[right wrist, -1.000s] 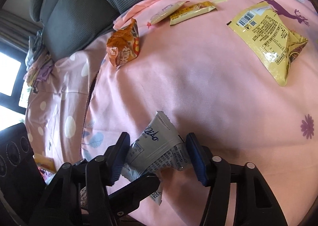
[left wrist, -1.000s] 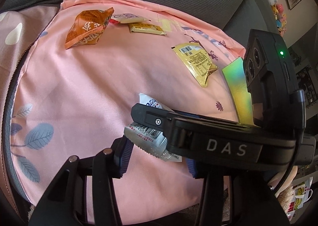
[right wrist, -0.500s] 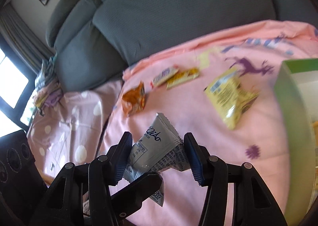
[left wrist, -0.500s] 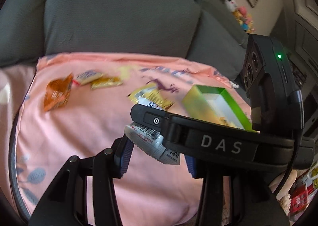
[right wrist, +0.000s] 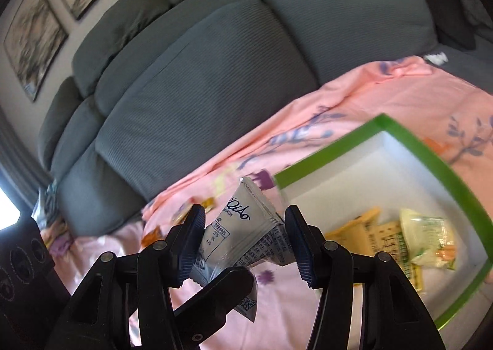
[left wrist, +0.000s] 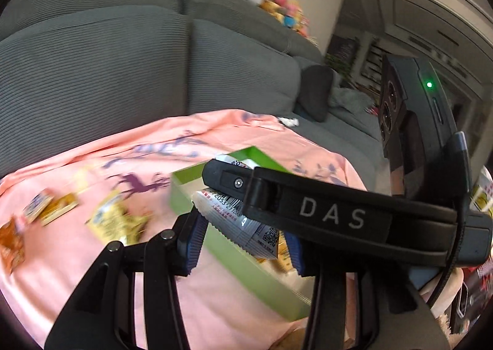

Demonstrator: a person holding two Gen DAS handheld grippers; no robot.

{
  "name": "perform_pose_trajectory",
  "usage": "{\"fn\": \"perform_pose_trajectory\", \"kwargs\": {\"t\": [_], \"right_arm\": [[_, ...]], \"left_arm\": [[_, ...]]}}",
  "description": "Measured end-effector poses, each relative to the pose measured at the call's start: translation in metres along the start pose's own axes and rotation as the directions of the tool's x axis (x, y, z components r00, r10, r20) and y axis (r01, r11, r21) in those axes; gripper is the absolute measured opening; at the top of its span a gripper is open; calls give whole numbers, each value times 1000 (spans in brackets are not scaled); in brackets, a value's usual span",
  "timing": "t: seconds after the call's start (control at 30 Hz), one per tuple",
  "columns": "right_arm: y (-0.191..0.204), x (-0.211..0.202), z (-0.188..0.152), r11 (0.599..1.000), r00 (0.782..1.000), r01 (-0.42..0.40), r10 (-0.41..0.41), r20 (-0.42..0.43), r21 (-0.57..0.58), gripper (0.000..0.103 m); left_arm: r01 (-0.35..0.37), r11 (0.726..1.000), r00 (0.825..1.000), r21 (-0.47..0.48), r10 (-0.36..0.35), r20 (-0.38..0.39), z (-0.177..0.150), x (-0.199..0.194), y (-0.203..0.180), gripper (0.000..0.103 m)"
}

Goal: Organize snacks
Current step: 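Carry the white Oishi bag with the right gripper over the green box, then open the right gripper to drop the white bag into the box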

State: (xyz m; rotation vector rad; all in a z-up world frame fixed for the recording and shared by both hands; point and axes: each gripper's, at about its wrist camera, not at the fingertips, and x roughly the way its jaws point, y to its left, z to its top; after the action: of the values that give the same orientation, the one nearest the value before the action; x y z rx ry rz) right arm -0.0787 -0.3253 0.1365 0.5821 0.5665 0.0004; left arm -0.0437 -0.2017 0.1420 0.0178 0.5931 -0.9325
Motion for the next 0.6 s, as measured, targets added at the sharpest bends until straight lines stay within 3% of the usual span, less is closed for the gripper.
{"fn": "perform_pose_trajectory", "kwargs": {"t": [0.33,0.6], "right_arm": [[-63,8,10,979,991,133,-130,-29,157,56],[-88,17,6,951,977,206,-189,-96,232,56]], "left_arm": [[134,991,986,-30,-136,-92,-1,68,-15,45],[174,979,969,-106,-189,-158,-9,93,-15,44]]}}
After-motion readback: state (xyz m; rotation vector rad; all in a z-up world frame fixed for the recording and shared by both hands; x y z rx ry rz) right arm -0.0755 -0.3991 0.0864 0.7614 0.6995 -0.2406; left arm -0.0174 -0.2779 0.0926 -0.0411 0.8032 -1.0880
